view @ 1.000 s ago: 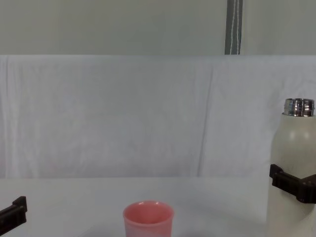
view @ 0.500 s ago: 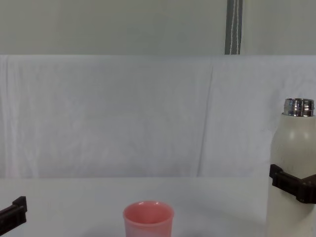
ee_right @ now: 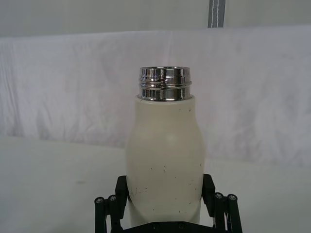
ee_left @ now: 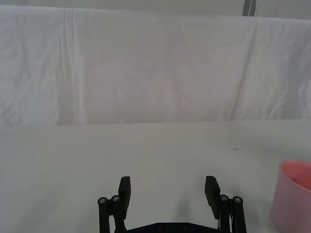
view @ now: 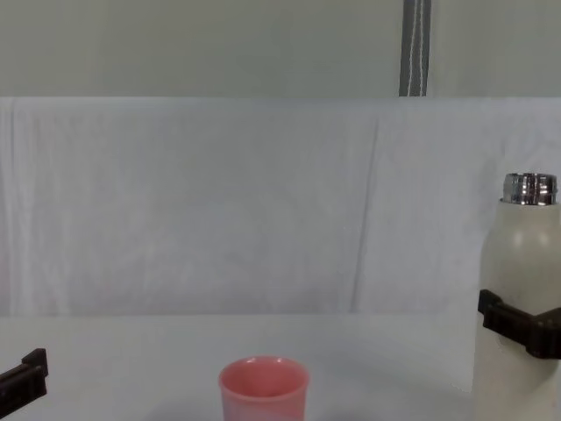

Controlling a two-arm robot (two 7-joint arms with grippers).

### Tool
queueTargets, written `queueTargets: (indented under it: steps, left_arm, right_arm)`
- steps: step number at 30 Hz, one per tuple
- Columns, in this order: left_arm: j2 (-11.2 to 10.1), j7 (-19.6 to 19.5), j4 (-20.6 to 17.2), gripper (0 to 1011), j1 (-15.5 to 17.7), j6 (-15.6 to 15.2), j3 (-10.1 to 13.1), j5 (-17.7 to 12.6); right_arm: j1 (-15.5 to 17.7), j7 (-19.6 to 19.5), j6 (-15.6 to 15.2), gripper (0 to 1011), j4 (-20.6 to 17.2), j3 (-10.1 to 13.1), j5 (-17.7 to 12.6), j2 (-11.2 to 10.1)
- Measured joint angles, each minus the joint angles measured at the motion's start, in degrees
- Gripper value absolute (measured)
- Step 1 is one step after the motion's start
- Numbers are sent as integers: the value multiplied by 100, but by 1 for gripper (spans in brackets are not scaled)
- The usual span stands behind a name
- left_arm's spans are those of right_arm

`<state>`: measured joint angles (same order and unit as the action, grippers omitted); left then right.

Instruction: Grasp the thermos with one hand and pour water into the cup lid.

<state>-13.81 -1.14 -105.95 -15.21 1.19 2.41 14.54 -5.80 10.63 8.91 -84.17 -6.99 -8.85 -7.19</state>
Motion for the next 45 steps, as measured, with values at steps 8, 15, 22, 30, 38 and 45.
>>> queueTargets:
  steps: [8, 15, 22, 30, 38, 45]
  left_arm:
    - [0, 0, 0, 1001, 0, 0, 0, 0]
    - [0, 0, 0, 1001, 0, 0, 0, 0]
    - [0, 0, 0, 1001, 0, 0, 0, 0]
    - [0, 0, 0, 1001, 0, 0, 0, 0]
    - [0, 0, 0, 1001, 0, 0, 0, 0]
    - [0, 0, 0, 1001, 0, 0, 0, 0]
  right_arm:
    - [-80, 60, 6, 947, -89, 12, -28, -55]
    - [-118, 111, -8, 947, -215, 21, -41, -131]
    - [-116, 147, -38, 947, -299, -16, -13, -220]
    - [-156, 212, -62, 947, -406, -160, 250, -412]
    - [-227, 215, -63, 947, -545, -370, 734, -613]
    - [-265, 114, -106, 947, -781, -669, 1527, -865]
